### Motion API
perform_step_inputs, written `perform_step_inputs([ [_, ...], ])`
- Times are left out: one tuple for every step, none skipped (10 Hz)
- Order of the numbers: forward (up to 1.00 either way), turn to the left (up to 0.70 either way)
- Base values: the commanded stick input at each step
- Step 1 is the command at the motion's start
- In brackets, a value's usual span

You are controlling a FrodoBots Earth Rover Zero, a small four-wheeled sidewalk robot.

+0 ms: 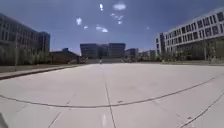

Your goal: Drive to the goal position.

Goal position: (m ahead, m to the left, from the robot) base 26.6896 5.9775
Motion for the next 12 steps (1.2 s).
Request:
perform_step_inputs([
  [0.5,0.0],
  [0.5,0.0],
  [0.5,0.0],
  [0.5,0.0],
  [0.5,0.0],
  [0.5,0.0],
  [0.5,0.0],
  [0.5,0.0],
  [0.5,0.0],
  [0.5,0.0],
  [0.5,0.0],
  [0.5,0.0],
])
